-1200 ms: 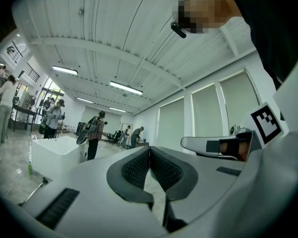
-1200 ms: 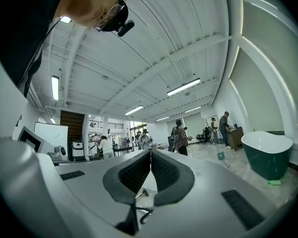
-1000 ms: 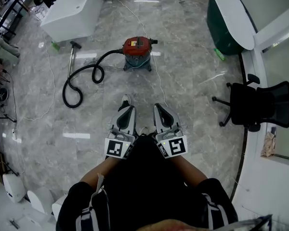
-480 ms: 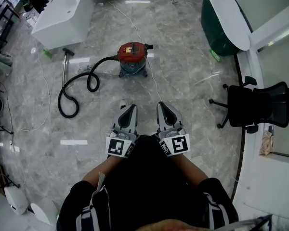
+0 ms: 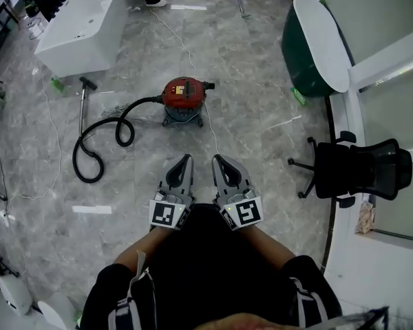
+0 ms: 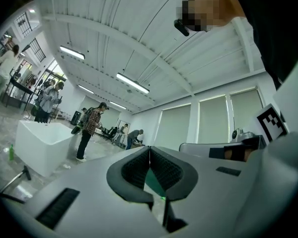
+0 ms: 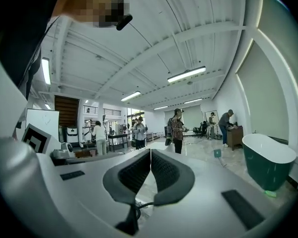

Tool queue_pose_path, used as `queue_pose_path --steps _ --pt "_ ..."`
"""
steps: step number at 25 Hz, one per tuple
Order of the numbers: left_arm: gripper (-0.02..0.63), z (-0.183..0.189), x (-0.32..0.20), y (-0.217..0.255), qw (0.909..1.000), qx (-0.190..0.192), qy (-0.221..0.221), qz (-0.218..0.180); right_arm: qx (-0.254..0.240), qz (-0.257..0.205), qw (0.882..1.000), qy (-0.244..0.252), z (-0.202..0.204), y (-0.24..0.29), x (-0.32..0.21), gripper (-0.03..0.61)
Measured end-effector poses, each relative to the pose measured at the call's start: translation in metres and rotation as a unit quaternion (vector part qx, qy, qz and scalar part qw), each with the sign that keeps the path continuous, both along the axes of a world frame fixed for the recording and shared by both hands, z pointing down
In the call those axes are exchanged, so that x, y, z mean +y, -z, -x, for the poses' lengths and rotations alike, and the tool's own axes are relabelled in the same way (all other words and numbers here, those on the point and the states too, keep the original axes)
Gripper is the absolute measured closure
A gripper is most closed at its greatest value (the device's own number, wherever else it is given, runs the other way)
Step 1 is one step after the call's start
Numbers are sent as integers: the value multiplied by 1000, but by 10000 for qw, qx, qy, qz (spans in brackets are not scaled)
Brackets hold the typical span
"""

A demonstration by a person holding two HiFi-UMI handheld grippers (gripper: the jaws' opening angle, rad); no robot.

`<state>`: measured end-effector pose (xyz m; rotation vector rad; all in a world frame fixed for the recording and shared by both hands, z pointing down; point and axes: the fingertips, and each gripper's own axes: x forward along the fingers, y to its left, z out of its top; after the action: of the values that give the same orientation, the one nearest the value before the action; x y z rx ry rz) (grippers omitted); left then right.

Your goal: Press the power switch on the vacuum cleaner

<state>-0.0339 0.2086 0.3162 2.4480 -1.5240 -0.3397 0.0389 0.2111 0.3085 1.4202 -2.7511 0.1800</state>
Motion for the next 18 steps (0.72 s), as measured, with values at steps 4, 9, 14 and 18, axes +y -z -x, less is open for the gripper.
queue_pose_path --steps 4,9,14,18 --pt "595 14 -23 12 9999 -30 2 -122 7 -65 10000 -28 9 6 -27 558" --pt "595 31 -40 5 9999 -137 -7 94 10 16 10000 58 34 3 -46 558" --pt "595 46 -67 14 9998 -201 -86 -37 3 -48 10000 -34 49 11 -76 558" --pt "595 58 -89 11 9996 -209 -176 -12 11 -92 9998 -163 59 13 -95 558"
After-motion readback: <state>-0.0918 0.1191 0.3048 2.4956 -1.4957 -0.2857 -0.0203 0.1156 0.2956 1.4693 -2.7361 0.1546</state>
